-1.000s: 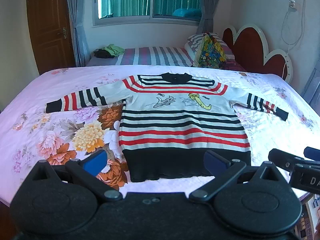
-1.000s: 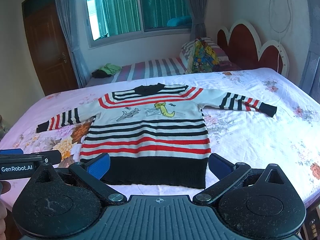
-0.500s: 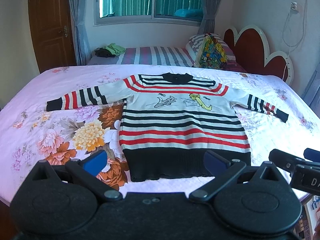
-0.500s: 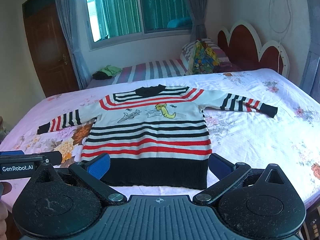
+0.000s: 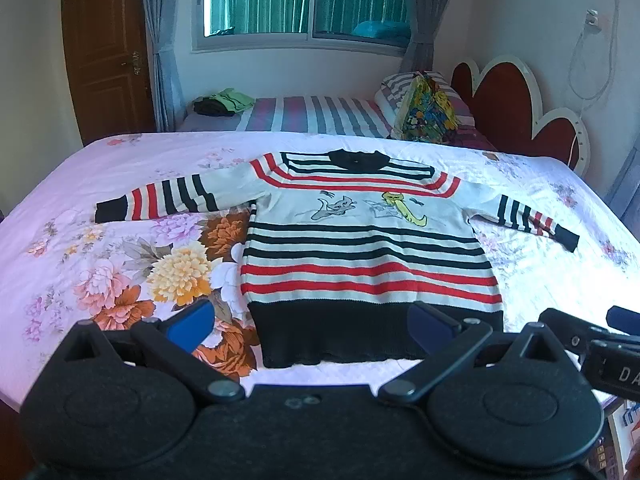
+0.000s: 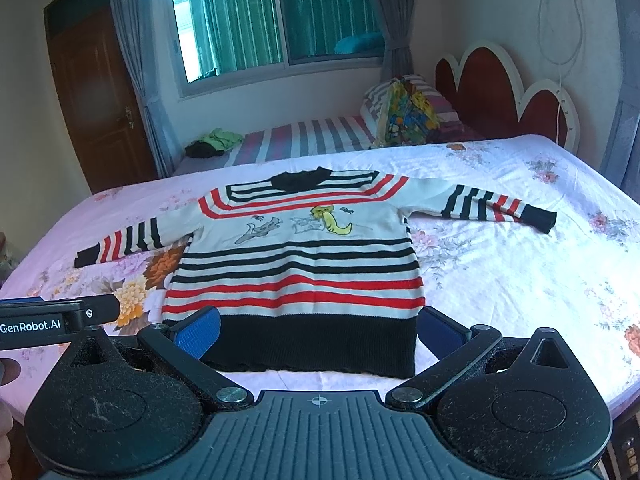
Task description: Fold small clothes
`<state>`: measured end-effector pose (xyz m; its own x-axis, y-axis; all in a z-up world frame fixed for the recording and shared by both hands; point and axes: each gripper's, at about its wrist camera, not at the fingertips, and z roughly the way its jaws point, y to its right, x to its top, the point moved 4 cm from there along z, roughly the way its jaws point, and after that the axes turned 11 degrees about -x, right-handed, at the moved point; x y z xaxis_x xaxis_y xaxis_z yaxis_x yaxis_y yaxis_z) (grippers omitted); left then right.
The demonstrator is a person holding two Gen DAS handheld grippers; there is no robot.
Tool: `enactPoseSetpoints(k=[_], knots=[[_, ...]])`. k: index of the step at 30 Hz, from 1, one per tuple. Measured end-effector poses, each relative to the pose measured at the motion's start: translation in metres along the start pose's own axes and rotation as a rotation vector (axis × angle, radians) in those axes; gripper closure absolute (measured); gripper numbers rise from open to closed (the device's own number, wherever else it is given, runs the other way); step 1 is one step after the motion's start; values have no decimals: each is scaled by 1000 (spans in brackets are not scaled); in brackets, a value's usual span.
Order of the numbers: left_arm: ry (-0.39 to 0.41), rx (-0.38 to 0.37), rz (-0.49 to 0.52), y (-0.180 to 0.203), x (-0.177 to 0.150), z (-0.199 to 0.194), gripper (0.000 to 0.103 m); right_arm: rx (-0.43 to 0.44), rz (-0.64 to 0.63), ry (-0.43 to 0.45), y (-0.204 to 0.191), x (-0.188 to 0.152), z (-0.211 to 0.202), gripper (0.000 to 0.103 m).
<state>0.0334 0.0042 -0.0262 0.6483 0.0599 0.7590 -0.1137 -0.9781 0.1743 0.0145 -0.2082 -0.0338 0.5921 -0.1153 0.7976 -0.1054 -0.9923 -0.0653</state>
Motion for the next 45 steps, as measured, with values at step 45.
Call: enactPoseSetpoints(k=[45], knots=[[14, 93, -40, -36, 64, 109, 1, -82, 14, 22, 56, 48, 118, 0]])
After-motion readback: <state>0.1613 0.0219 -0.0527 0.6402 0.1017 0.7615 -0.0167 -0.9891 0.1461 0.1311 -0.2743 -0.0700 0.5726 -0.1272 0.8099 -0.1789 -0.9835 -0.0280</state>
